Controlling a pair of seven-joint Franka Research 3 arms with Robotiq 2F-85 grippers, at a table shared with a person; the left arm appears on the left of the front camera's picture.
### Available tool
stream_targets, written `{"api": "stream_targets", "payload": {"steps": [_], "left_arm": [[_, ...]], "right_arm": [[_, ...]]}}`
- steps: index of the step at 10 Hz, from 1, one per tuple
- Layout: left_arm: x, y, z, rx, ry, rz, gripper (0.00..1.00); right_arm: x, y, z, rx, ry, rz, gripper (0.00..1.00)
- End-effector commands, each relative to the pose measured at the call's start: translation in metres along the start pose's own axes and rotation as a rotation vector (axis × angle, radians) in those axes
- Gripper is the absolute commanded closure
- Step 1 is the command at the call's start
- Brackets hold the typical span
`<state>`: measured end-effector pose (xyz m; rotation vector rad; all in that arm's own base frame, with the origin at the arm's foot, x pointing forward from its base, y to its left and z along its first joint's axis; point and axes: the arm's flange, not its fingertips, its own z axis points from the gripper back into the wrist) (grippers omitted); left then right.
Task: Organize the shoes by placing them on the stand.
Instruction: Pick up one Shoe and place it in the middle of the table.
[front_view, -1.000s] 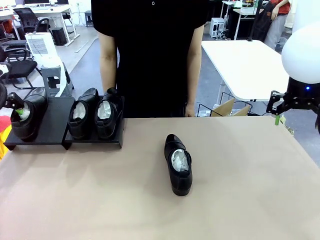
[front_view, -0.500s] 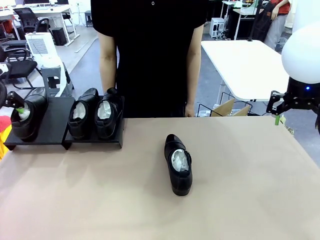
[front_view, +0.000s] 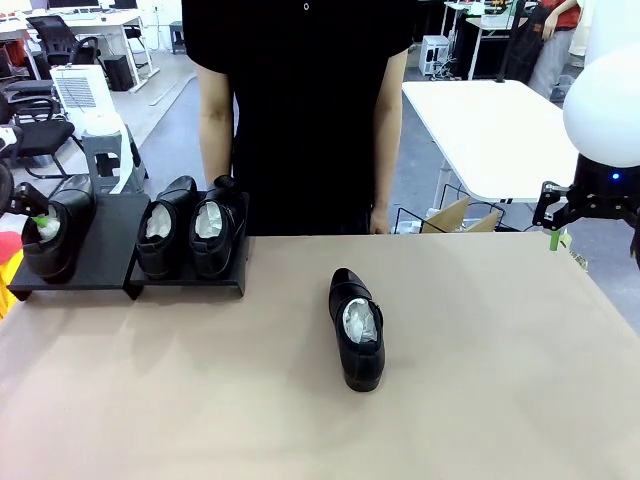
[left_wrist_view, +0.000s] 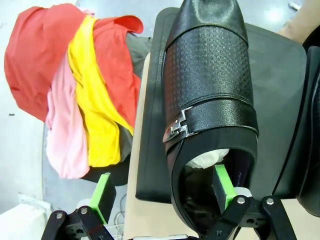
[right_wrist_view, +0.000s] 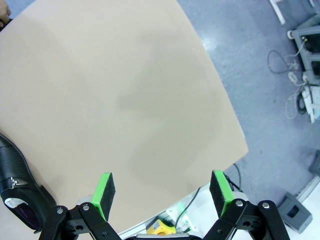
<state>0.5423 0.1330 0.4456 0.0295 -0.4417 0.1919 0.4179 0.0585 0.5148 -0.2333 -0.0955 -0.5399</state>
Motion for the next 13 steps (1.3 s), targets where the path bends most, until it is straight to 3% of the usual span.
{"api": "stream_targets", "payload": {"steps": [1,4,6,7,10,11,13], "left_arm": [[0.001,0.001,0.0,0.002,-0.004,0.002,0.0],[0.0,0.0,0.0,0.0,0.0,0.0,0.0],[-0.019,-0.01,0.082,-0.099,-0.215,-0.064,0.0],[-0.028,-0.014,0.109,-0.146,-0.22,-0.113,0.0],[-0.066,-0.041,0.148,-0.276,-0.046,-0.395,0.0],[-0.077,-0.058,0.146,-0.31,0.044,-0.497,0.0],[-0.096,-0.088,0.134,-0.344,0.266,-0.65,0.0]], "right_arm": [[0.0,0.0,0.0,0.002,-0.009,-0.009,0.0],[0.0,0.0,0.0,0.002,-0.009,-0.009,0.0],[0.0,0.0,0.0,0.002,-0.009,-0.009,0.0],[0.0,0.0,0.0,0.002,-0.009,-0.009,0.0],[0.0,0.0,0.0,0.0,0.0,0.0,0.0],[-0.008,0.017,-0.001,-0.01,0.036,0.086,0.0],[-0.058,0.066,0.009,0.052,0.078,0.288,0.0]]}}
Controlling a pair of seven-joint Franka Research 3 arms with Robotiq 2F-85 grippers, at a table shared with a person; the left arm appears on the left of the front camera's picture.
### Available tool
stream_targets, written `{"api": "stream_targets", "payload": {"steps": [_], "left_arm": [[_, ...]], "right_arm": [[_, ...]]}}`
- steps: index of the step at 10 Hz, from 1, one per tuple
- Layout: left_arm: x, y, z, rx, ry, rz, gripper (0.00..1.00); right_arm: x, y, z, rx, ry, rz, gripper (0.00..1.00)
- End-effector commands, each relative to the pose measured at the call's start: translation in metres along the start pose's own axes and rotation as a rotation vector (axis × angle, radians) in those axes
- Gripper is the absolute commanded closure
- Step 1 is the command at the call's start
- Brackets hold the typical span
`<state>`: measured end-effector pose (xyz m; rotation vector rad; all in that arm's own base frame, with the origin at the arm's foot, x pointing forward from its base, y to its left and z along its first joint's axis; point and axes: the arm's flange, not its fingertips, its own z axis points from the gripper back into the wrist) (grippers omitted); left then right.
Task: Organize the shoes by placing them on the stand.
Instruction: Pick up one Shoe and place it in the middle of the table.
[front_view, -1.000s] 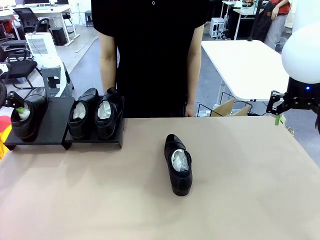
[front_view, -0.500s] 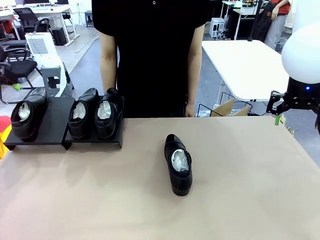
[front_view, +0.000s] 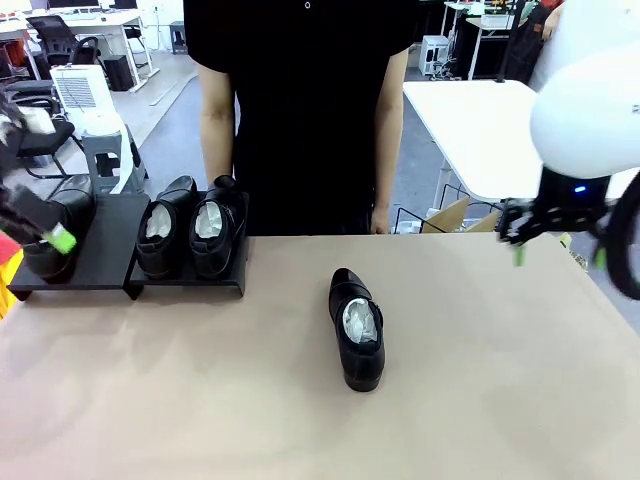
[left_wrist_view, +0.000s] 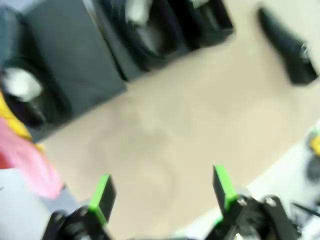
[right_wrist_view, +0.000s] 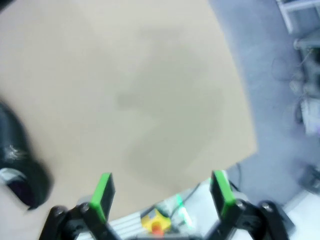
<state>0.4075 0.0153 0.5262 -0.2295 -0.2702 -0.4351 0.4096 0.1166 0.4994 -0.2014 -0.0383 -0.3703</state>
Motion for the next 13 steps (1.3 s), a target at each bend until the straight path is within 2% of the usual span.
{"api": "stream_targets", "payload": {"steps": [1,2,3,4,5,6,8,9,10,13], "left_arm": [[0.007,-0.001,-0.006,0.008,0.158,-0.115,0.0],[0.008,-0.006,-0.011,0.023,0.173,-0.135,0.0],[-0.002,-0.008,-0.014,-0.031,0.096,-0.046,0.0],[-0.002,-0.008,-0.014,-0.031,0.096,-0.046,0.0],[-0.002,-0.008,-0.014,-0.031,0.096,-0.046,0.0],[-0.002,-0.008,-0.014,-0.031,0.096,-0.046,0.0],[-0.002,-0.008,-0.014,-0.031,0.096,-0.046,0.0],[-0.002,-0.008,-0.014,-0.031,0.096,-0.046,0.0],[-0.002,-0.008,-0.014,-0.031,0.096,-0.046,0.0],[-0.002,-0.008,-0.014,-0.031,0.096,-0.046,0.0]], "right_arm": [[-0.031,0.04,0.014,0.045,0.027,0.166,0.0],[-0.035,0.048,0.017,0.033,0.026,0.194,0.0],[-0.024,0.031,0.005,0.025,0.008,0.085,0.0],[-0.024,0.031,0.005,0.025,0.008,0.085,0.0],[-0.047,0.056,0.01,0.034,0.007,0.148,0.0],[-0.045,0.062,-0.003,-0.03,0.035,0.072,0.0],[-0.062,0.121,-0.021,0.048,0.01,0.251,0.0],[-0.058,0.141,-0.031,0.036,-0.043,0.271,0.0],[-0.056,0.157,-0.037,0.08,-0.025,0.305,0.0],[-0.08,0.192,-0.06,0.11,-0.001,0.352,0.0]]}}
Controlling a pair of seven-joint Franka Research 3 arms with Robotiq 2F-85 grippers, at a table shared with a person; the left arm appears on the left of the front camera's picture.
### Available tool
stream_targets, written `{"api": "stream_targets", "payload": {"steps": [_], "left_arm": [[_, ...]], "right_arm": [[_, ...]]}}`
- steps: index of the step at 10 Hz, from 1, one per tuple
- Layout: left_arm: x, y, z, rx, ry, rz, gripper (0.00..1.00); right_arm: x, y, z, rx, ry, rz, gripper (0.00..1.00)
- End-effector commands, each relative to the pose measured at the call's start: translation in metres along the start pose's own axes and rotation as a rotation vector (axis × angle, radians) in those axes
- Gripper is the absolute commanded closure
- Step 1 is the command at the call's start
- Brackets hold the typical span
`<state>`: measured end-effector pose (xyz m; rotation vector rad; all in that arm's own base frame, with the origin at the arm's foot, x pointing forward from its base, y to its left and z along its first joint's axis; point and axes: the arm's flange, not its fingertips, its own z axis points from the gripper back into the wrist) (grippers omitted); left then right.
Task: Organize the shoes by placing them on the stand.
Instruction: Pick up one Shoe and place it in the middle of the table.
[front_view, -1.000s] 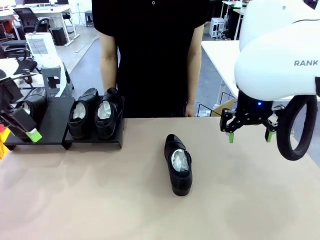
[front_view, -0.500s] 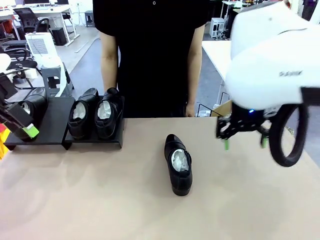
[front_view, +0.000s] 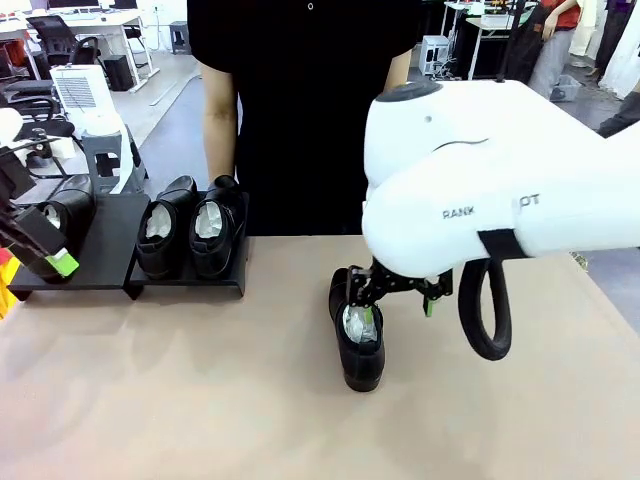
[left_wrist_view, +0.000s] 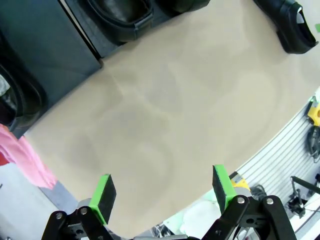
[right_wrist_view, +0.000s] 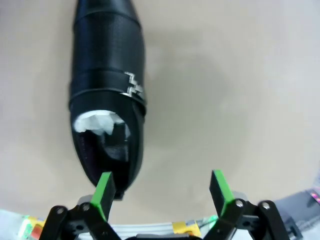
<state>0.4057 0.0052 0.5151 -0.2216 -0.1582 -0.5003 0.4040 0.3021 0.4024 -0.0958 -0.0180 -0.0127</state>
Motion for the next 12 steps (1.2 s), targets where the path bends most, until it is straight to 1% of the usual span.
{"api": "stream_targets", "payload": {"steps": [1,3,4,7,9,10,12], "left_arm": [[-0.001,0.0,-0.001,-0.005,-0.019,0.004,0.0],[-0.001,0.0,-0.001,-0.005,-0.019,0.004,0.0],[-0.001,0.0,-0.001,-0.005,-0.019,0.004,0.0],[-0.001,0.0,-0.001,-0.005,-0.019,0.004,0.0],[-0.001,0.0,-0.001,-0.005,-0.019,0.004,0.0],[-0.001,0.0,-0.001,-0.005,-0.019,0.004,0.0],[-0.001,0.0,-0.001,-0.005,-0.019,0.004,0.0]], "right_arm": [[0.004,0.011,-0.017,0.005,0.002,0.022,0.0],[0.013,0.011,-0.034,0.051,0.028,0.09,0.0],[0.015,0.013,-0.039,0.031,0.012,0.099,0.0],[0.025,0.008,-0.057,0.01,0.017,0.066,0.0],[0.026,0.006,-0.068,0.012,0.031,0.027,0.0],[0.025,0.006,-0.071,0.009,0.027,0.029,0.12],[0.026,0.006,-0.069,0.005,0.014,0.024,0.48]]}}
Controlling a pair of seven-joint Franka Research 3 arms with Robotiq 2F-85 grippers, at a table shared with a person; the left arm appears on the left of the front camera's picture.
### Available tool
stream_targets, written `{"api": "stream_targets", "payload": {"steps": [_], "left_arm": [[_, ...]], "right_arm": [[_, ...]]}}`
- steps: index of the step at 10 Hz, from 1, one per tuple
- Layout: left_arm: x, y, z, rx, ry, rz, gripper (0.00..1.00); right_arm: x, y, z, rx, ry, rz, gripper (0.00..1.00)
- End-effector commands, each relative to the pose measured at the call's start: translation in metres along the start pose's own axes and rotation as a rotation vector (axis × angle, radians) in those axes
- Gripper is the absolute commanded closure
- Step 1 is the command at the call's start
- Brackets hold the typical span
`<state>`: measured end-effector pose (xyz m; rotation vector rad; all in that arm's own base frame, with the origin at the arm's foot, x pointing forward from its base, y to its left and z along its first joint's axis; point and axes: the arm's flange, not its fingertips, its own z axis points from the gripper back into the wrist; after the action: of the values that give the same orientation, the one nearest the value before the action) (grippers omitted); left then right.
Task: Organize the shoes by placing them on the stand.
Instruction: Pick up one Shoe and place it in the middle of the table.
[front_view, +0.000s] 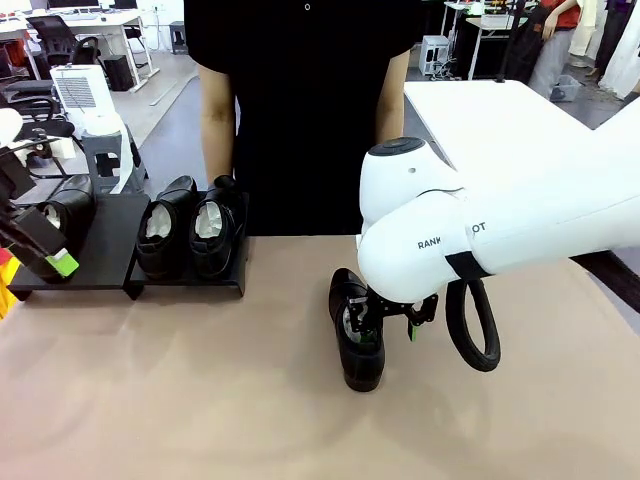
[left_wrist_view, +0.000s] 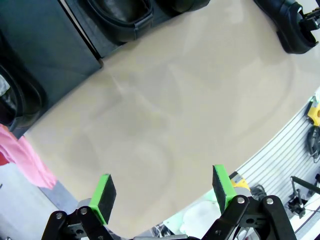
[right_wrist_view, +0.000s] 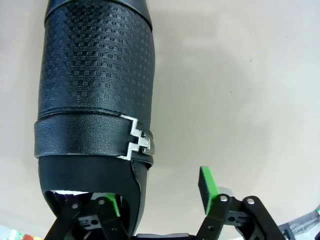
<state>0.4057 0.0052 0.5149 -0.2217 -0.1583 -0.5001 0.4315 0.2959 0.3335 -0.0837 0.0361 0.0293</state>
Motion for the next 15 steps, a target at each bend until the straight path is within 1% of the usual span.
{"api": "stream_targets", "payload": {"steps": [1,2,3,8,9,10,11,12,13,14,15], "left_arm": [[0.0,0.0,-0.001,-0.005,-0.019,0.004,0.0],[0.0,0.0,-0.001,-0.005,-0.019,0.004,0.0],[0.0,0.0,-0.001,-0.005,-0.019,0.004,0.0],[0.0,0.0,-0.001,-0.005,-0.019,0.004,0.0],[0.0,0.0,-0.001,-0.005,-0.019,0.004,0.0],[0.0,0.0,-0.001,-0.005,-0.019,0.004,0.0],[0.0,0.0,-0.001,-0.005,-0.019,0.004,0.0],[0.0,0.0,-0.001,-0.005,-0.019,0.004,0.0],[0.0,0.0,-0.001,-0.005,-0.019,0.004,0.0],[0.0,0.0,-0.001,-0.005,-0.019,0.004,0.0],[0.0,0.0,-0.001,-0.005,-0.019,0.004,0.0]], "right_arm": [[-0.001,0.005,0.001,-0.007,-0.04,-0.02,0.66],[-0.002,0.005,0.001,-0.008,-0.038,-0.02,0.84],[-0.002,0.005,0.002,-0.007,-0.035,-0.023,1.0],[-0.004,0.011,0.004,-0.034,-0.051,-0.033,1.0],[-0.008,0.013,0.012,-0.03,-0.051,-0.033,1.0],[-0.023,0.018,0.035,-0.003,-0.063,0.002,1.0],[-0.045,0.026,0.064,0.005,-0.099,0.0,1.0],[-0.07,0.04,0.089,0.026,-0.129,0.008,1.0],[-0.09,0.059,0.107,0.056,-0.131,0.009,1.0],[-0.103,0.084,0.115,0.068,-0.13,0.034,1.0],[-0.109,0.111,0.113,0.081,-0.08,0.061,1.0]]}}
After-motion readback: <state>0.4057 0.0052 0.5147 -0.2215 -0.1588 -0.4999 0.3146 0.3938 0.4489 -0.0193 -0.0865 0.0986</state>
